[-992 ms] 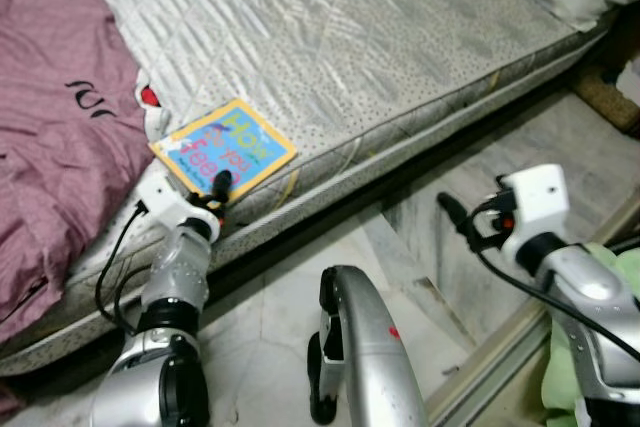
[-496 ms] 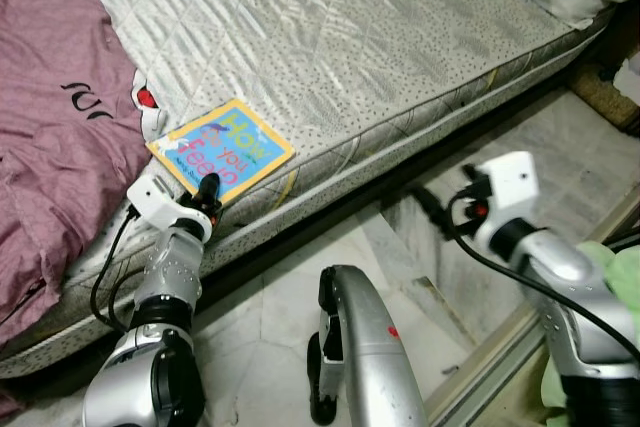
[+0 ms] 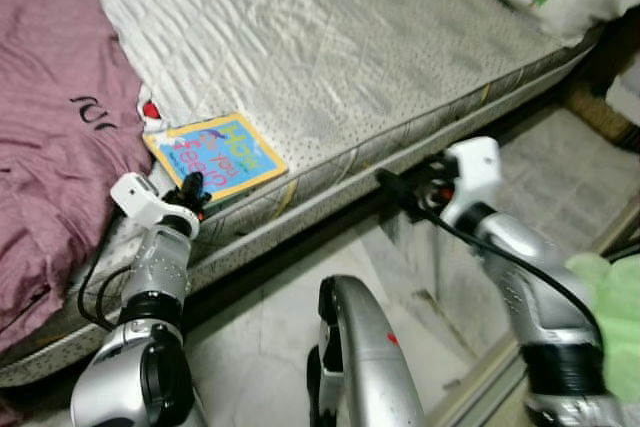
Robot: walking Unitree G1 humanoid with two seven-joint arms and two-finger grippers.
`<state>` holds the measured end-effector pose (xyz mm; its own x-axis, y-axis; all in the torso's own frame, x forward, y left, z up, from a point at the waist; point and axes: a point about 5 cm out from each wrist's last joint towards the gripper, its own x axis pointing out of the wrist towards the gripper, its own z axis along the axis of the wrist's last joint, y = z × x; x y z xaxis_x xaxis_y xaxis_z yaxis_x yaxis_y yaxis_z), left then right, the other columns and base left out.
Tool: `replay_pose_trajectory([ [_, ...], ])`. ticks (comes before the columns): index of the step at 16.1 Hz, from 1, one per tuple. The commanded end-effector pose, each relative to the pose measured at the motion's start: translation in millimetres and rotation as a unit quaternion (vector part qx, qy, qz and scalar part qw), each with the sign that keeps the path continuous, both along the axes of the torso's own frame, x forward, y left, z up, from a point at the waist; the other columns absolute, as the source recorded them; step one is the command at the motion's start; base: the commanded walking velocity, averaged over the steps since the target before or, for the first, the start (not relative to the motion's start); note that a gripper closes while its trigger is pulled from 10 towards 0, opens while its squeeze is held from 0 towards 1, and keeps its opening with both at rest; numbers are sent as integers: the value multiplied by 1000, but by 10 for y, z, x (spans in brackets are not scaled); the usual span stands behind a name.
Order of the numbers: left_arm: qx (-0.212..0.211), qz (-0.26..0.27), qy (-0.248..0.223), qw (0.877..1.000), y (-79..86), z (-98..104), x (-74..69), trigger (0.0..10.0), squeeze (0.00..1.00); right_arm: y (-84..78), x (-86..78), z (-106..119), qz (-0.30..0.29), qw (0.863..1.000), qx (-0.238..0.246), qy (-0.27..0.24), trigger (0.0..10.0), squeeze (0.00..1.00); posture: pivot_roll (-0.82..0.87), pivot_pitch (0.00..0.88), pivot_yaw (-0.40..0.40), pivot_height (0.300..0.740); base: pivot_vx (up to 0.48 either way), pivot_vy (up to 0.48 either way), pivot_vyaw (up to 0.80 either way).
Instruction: Clean up the room
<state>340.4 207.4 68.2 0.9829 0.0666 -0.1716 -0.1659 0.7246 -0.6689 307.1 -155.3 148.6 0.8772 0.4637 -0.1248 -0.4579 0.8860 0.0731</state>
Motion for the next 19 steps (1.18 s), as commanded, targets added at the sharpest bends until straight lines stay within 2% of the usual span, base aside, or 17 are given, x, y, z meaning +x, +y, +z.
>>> replay_pose_trajectory([
  [1, 48, 33, 4, 998, 134, 41, -19, 0, 0, 84, 86, -27, -4, 1000, 15, -1, 10000, 0, -116, 11, -122, 541, 0, 0, 0],
  [3, 80, 52, -8, 995, 171, 61, -83, 0, 0, 204, 127, -51, -5, 1000, 15, -6, 10000, 0, -90, 0, -105, 541, 0, 0, 0],
  [5, 100, 66, -11, 993, 199, 45, -160, 0, 0, 334, 142, -100, -1, 1000, -11, -23, 10000, 0, -59, 0, -89, 541, 0, 0, 0],
  [6, 110, 80, -21, 991, 223, 68, -206, 0, 0, 411, 140, -111, 12, 1000, 26, -11, 10000, 0, -45, 0, -84, 541, 0, 0, 0],
  [8, 179, 78, -65, 979, 280, 352, -190, 0, 0, 575, 201, -116, 12, 999, 21, -28, 10000, 0, -2, 0, -63, 541, 0, 0, 0],
  [9, 258, 55, -113, 958, 227, 677, -174, 0, 0, 656, 269, -97, 7, 999, 29, -34, 10000, 0, 18, 0, -42, 541, 0, 0, 0],
  [10, 285, 47, -128, 949, 196, 786, -194, 0, 0, 691, 288, -96, 6, 999, 44, -26, 10000, 0, 32, 0, -25, 541, 0, 0, 0],
  [11, 326, 41, -126, 936, 156, 842, -283, 0, 0, 735, 302, -123, 6, 998, 55, -20, 10000, 0, 40, 0, -9, 541, 0, 0, 0],
  [13, 352, 27, -132, 926, 45, 834, -493, 0, 0, 793, 285, -217, -1, 998, 66, -2, 10000, 0, 59, 0, 13, 541, 0, 0, 0],
  [14, 377, 24, -131, 917, 11, 800, -635, 0, 0, 831, 259, -237, -3, 997, 81, 1, 10000, 0, 66, 0, 13, 541, 0, 0, 0],
  [15, 388, 29, -114, 914, 6, 742, -758, 0, 0, 857, 251, -246, -7, 996, 94, -4, 10000, 0, 78, 0, 14, 541, 0, 0, 0],
  [16, 383, 41, -83, 919, 24, 639, -855, 0, 0, 873, 243, -264, -7, 994, 106, 1, 10000, 0, 83, 0, 8, 541, 0, 0, 0],
  [17, 384, 42, -51, 921, -3, 517, -961, 2196, 0, 876, 255, -263, -12, 993, 114, -2, 10000, 0, 84, 0, 2, 541, 0, 0, 0],
  [18, 394, 40, -49, 917, -35, 478, -1005, 9882, 0, 869, 261, -262, -16, 993, 120, -1, 10000, 0, 82, 0, -8, 541, 0, 0, 0],
  [19, 424, 45, -40, 904, -64, 464, -1043, 10000, 0, 855, 271, -269, -23, 992, 124, 4, 10000, 0, 80, 0, -13, 541, 0, 0, 0],
])
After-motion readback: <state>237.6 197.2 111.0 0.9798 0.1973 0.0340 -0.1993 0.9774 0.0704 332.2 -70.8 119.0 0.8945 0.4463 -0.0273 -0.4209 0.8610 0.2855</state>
